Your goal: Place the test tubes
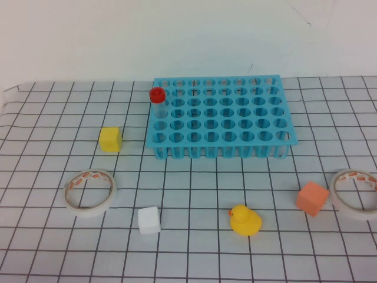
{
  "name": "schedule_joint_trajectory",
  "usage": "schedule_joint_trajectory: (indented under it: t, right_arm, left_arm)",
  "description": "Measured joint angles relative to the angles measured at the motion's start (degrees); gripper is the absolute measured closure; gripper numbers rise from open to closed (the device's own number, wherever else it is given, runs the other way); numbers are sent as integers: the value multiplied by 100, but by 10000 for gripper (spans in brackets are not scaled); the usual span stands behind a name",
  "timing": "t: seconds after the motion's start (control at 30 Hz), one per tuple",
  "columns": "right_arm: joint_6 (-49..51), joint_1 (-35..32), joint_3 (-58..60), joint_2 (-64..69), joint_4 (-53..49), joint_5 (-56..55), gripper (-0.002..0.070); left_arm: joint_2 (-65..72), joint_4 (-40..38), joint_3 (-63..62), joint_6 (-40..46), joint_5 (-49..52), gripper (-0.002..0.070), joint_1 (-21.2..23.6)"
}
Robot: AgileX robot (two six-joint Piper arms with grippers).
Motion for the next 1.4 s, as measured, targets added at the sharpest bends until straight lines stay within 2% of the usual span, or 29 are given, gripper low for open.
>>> schedule_joint_trajectory:
  t: [0.5,0.7,0.8,0.9,1.4]
  right_arm:
    - [0,0,0,0,0,33,677]
    - [0,0,0,0,0,45,678]
    - [0,0,0,0,0,45,678]
    - [0,0,0,0,0,45,678]
    - [0,0,0,0,0,45,678]
  left_arm:
    - [0,-79,1055,-63,93,675,0]
    - [-8,-1046,1067,4,94,675,327]
    - [-8,-1827,1067,597,56,675,658]
    - [-8,-2138,1067,1024,48,675,788]
    - [-8,-2255,1057,1318,228,675,798]
